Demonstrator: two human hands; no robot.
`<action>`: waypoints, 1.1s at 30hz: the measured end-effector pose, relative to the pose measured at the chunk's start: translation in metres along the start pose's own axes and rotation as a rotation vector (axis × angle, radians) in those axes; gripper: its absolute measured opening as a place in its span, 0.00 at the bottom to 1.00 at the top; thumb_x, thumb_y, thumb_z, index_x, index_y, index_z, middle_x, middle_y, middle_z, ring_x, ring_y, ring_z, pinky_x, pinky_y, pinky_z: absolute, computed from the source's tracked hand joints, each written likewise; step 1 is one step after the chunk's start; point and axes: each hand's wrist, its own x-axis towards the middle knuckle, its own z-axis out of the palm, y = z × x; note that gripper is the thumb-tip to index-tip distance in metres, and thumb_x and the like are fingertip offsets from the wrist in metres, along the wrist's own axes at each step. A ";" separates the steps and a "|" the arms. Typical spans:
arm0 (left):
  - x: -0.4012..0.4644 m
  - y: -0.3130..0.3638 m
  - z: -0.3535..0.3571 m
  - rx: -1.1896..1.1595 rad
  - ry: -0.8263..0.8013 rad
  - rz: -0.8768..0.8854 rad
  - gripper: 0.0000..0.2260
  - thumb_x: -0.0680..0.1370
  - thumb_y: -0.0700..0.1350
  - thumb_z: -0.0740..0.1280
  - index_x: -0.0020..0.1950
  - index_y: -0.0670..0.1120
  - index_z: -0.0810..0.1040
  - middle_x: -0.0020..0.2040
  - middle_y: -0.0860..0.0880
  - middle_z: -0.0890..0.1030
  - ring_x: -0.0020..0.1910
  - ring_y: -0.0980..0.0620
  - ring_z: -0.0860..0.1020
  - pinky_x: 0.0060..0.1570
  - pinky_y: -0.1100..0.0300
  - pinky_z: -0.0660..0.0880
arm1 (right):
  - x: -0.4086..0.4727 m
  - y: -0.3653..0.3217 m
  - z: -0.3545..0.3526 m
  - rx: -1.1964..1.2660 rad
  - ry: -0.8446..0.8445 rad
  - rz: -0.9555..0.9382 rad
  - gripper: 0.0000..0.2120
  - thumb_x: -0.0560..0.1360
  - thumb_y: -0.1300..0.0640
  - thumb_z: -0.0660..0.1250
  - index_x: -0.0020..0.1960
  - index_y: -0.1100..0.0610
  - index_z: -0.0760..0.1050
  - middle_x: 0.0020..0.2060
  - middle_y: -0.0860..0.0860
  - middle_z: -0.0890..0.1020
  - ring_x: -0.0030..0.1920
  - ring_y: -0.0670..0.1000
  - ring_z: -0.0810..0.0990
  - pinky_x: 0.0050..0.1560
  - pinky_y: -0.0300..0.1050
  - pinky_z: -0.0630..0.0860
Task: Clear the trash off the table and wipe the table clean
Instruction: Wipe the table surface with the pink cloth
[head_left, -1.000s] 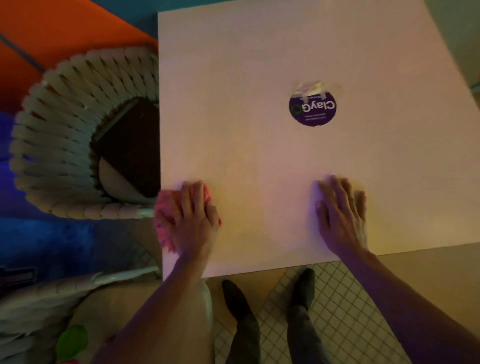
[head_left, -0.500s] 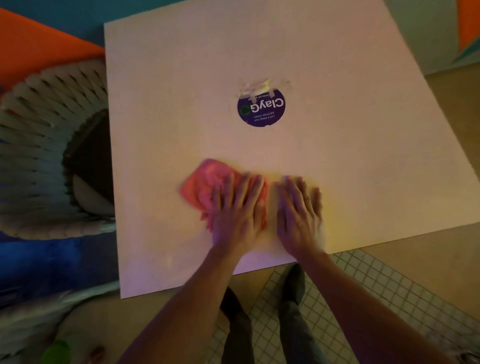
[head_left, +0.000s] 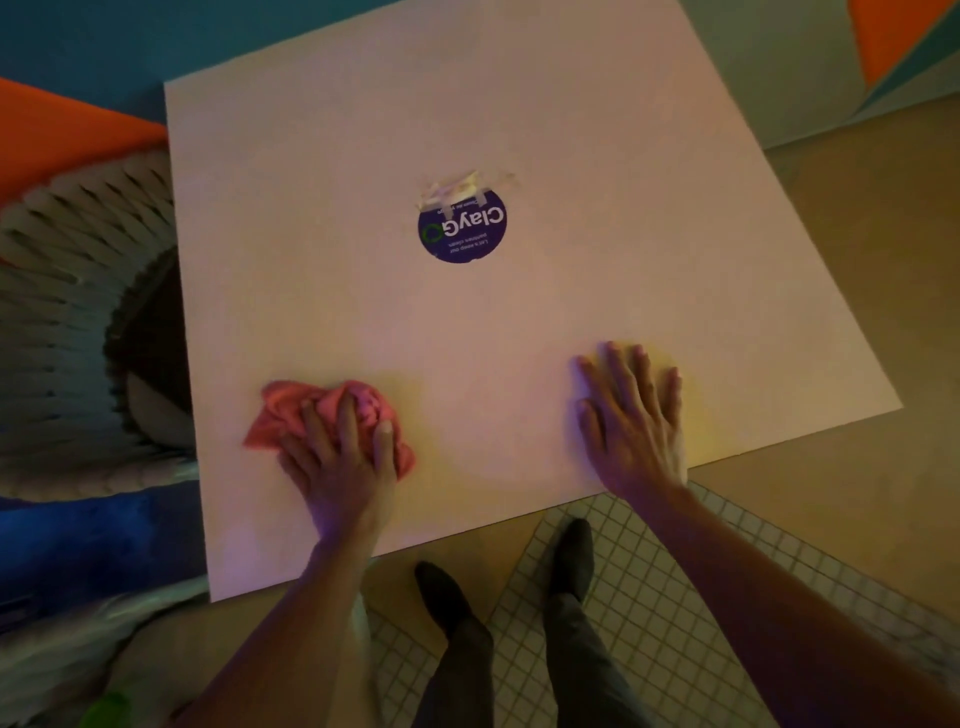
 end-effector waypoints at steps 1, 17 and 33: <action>0.008 0.019 0.003 -0.001 0.030 0.008 0.30 0.81 0.65 0.51 0.77 0.51 0.64 0.78 0.36 0.61 0.70 0.24 0.63 0.68 0.31 0.61 | 0.000 0.001 0.000 0.009 -0.002 0.000 0.25 0.83 0.45 0.52 0.79 0.46 0.58 0.80 0.51 0.57 0.80 0.58 0.51 0.76 0.66 0.47; -0.028 0.135 0.003 -0.282 0.102 0.411 0.24 0.84 0.56 0.53 0.79 0.52 0.62 0.80 0.46 0.60 0.77 0.44 0.62 0.71 0.45 0.65 | 0.029 -0.050 -0.025 0.335 0.091 -0.045 0.22 0.82 0.51 0.54 0.74 0.54 0.69 0.73 0.52 0.70 0.78 0.56 0.59 0.76 0.64 0.54; -0.012 0.079 0.016 -0.118 0.141 0.074 0.23 0.82 0.54 0.52 0.78 0.53 0.64 0.80 0.49 0.61 0.78 0.40 0.58 0.76 0.42 0.53 | 0.104 0.012 -0.010 -0.048 -0.008 0.007 0.26 0.83 0.45 0.49 0.80 0.49 0.57 0.77 0.49 0.66 0.78 0.59 0.60 0.76 0.65 0.52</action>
